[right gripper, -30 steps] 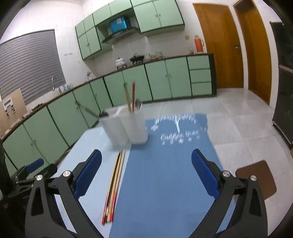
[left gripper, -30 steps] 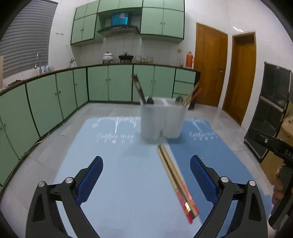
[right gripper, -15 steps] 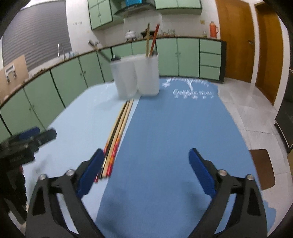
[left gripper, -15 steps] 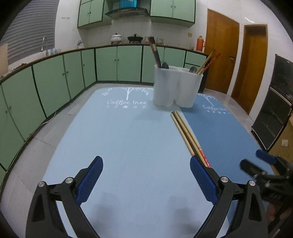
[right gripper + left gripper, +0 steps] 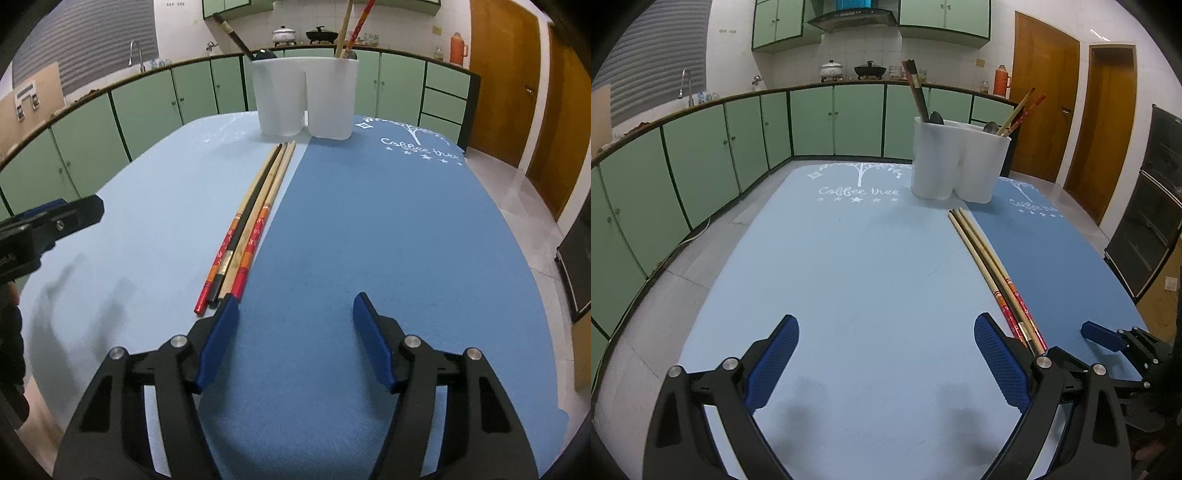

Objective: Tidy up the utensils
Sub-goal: 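Move both open tools back down over the remaining chopsticks, then grasp a red-patterned chopstick with the right tool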

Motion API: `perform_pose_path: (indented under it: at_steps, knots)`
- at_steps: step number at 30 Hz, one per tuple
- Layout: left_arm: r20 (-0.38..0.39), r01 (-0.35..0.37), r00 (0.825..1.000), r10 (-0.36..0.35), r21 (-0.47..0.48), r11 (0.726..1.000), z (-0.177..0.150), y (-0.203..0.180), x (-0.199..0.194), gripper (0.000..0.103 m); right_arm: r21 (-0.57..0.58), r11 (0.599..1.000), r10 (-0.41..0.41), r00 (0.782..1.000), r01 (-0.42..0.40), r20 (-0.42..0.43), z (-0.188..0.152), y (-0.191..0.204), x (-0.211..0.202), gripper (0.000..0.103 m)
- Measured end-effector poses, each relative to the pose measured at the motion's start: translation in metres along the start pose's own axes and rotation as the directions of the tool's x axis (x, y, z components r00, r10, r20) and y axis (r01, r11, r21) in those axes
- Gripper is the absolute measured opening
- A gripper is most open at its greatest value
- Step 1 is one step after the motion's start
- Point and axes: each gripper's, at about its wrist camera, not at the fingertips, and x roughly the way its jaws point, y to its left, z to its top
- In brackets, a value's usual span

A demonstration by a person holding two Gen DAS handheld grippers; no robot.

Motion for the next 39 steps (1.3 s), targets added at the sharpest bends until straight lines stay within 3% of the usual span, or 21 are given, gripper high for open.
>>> perform_pose_path:
  at_steps: [19,25,28,35,39]
  knots:
    - [-0.001,0.010,1.000,-0.010,-0.014,1.000,-0.001,0.002,0.001,0.094,-0.038,0.999,-0.022,1.000,0.022,-0.004,0.008,0.017,0.006,0.060]
    - [0.001,0.008,1.000,-0.008,-0.004,1.000,-0.001,0.001,-0.001,0.094,-0.047,0.999,-0.022,1.000,0.022,0.002,0.010,0.020,0.009,0.047]
    - [0.003,0.005,1.000,-0.005,-0.004,1.000,-0.001,0.002,-0.003,0.094,-0.039,0.999,-0.035,0.999,0.035,0.006,0.010,0.015,0.007,0.034]
    - [-0.004,0.005,1.000,-0.005,0.008,1.000,-0.003,-0.003,-0.002,0.094,-0.006,1.000,0.011,1.000,-0.011,0.003,0.012,0.011,0.010,0.030]
    - [-0.012,0.013,1.000,-0.012,0.024,1.000,-0.004,-0.010,-0.001,0.094,-0.014,0.999,0.037,0.999,-0.037,0.002,0.012,0.012,0.010,0.006]
